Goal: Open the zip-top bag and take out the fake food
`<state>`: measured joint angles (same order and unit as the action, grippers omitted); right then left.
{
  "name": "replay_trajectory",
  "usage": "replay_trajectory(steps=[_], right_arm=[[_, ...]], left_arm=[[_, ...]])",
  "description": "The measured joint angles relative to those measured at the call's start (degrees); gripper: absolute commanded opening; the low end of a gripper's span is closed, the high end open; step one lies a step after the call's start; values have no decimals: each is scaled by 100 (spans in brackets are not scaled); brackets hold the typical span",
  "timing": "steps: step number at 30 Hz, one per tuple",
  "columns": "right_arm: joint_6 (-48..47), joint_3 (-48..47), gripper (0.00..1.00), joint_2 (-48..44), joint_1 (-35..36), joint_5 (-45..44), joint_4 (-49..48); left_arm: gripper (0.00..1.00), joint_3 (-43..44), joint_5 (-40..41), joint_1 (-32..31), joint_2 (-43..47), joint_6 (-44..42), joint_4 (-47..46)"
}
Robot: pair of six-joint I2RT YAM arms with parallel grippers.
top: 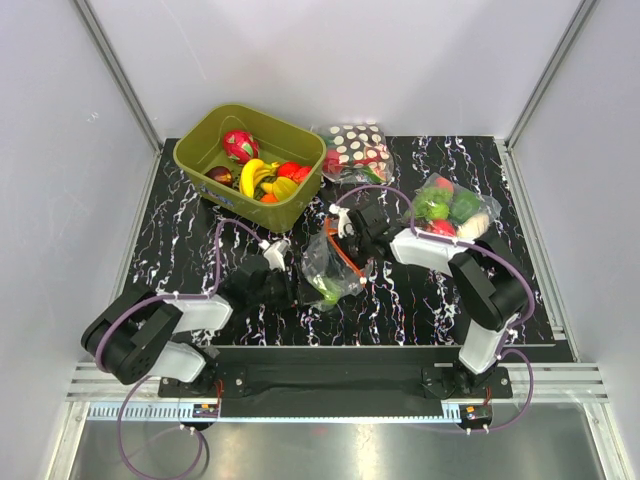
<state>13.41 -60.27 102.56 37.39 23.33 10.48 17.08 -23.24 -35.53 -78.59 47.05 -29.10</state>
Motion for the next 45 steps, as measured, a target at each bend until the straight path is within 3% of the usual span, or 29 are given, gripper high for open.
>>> replay_trajectory(steps=[1,3,4,8,24,45], right_arm=[[15,22,47,-26,0,7,-4],[35,79,48,-101,0,15,-2],[39,107,48,-142,0,17,4],[35,140,49,-260,0,76,79],[-155,140,68,-551,0,1123,807],[509,94,69,-203,24,457,374]], left_arm=[[51,0,-4,-2,-42,31,-92],[39,0,-17,-4,-140,111,-216],[28,2,-33,-4,-199,131,-284],[14,2,-57,-9,-337,166,-409],[4,164,98,-20,-199,-221,153],[0,348,127,-17,-295,-402,299]])
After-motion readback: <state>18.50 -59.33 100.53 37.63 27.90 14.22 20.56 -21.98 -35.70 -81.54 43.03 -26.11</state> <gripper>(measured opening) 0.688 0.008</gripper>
